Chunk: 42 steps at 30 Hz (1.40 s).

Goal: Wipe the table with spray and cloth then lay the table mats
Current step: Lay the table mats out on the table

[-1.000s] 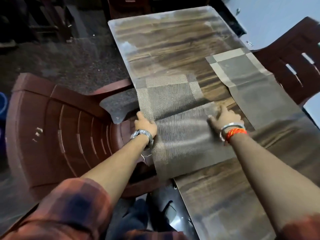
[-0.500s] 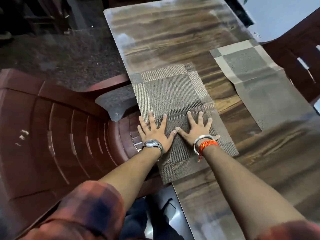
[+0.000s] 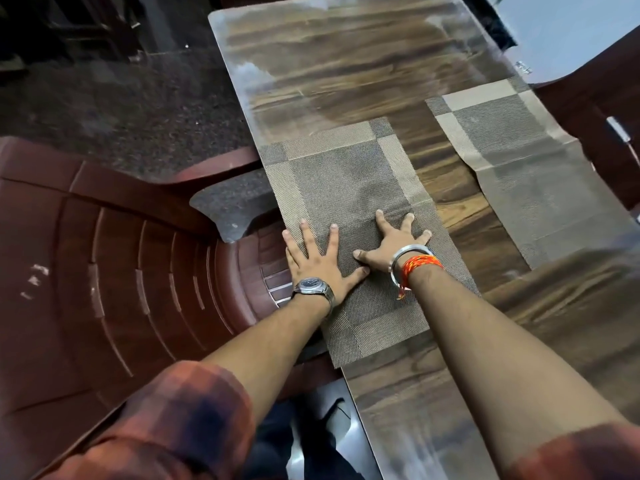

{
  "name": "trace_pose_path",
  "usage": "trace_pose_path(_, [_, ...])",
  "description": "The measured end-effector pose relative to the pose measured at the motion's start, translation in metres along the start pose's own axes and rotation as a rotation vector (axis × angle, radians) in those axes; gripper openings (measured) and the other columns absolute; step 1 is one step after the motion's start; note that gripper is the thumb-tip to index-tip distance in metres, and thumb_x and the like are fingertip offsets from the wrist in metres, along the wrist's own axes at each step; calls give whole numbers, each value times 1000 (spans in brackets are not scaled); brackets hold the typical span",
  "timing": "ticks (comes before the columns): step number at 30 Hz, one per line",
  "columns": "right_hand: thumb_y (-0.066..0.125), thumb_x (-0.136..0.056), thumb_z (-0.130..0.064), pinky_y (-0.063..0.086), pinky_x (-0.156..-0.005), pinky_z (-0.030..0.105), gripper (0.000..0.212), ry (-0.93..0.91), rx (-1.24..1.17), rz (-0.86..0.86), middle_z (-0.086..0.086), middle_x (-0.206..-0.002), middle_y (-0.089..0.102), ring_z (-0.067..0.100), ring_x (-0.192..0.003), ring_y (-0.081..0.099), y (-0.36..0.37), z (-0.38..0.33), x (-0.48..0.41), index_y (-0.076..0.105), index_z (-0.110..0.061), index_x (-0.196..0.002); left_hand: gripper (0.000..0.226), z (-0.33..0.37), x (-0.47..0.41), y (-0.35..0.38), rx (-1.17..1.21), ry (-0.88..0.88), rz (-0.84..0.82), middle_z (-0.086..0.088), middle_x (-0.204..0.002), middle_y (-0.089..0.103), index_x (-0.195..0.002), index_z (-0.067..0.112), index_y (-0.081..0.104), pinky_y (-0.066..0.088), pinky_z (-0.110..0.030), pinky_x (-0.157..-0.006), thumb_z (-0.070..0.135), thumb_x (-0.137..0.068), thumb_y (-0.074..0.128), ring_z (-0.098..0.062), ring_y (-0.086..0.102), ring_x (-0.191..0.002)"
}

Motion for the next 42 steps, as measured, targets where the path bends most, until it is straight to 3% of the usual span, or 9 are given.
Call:
trace_pose_path(16, [64,-75,-67,3,-119,61,105,3,-3,23,17,-161,-19,55,-143,-11,-3,-1,-20,-3,-45,-152,108,3,-16,-4,14,3,16,-16,-154,-31,-150,44,-11,-5,-56,-116,94,-64,31,-46,-33,-136])
trace_pose_path(25, [66,-72,-68,19,-107,75,105,12,-89,19,6,-161,-23,52,-143,-17,5,4,-27,-5,-55,-148,108,4,-16,0,-28,-22,19,-15,-154,-31,-148,45,-16,-7,-56,-114,96,-62,26,-47,-30,-137])
trace_pose_path(29, [66,-70,-71,20,-108,74,101,-9,-131,44,2,-163,-19,48,-145,-16,10,9,-28,3,-57,-147,107,4,-15,-2,-39,-20,-2,-14,-154,-32,-147,45,-16,-2,-59,-114,95,-64,27,-47,-29,-138])
trace_pose_path(33, [57,-82,-67,21,-111,69,82,-59,-191,224,3,-165,5,32,-150,3,19,23,-7,22,-41,-151,107,7,-17,-12,-93,-25,-42,-15,-158,-20,-150,43,-3,5,-67,-111,94,-64,35,-52,-19,-139])
trace_pose_path(36, [44,-89,-58,22,-118,51,69,-101,-207,483,16,-157,31,33,-147,21,34,47,26,42,-19,-146,104,17,-20,-33,-167,-23,-64,-18,-158,3,-149,38,16,7,-71,-106,92,-63,38,-54,0,-139])
trace_pose_path(38, [46,-91,-53,19,-119,49,65,-74,-249,536,16,-154,35,34,-147,22,43,69,42,46,-15,-143,99,23,-20,-45,-176,-48,-55,-16,-157,11,-147,34,22,8,-72,-106,89,-65,36,-52,8,-139])
trace_pose_path(42, [50,-96,-44,16,-120,46,62,9,-340,618,15,-157,31,33,-148,20,38,116,75,41,-10,-146,96,53,-5,-49,-201,122,18,-14,-161,-4,-153,30,6,2,-66,-112,83,-76,31,-48,-5,-143])
Point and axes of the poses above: each hand's wrist, its own x-axis away from the middle knuckle, its own y-axis out of the palm, z = x × y, the point moved 3 cm from there along -x, towards the middle knuckle
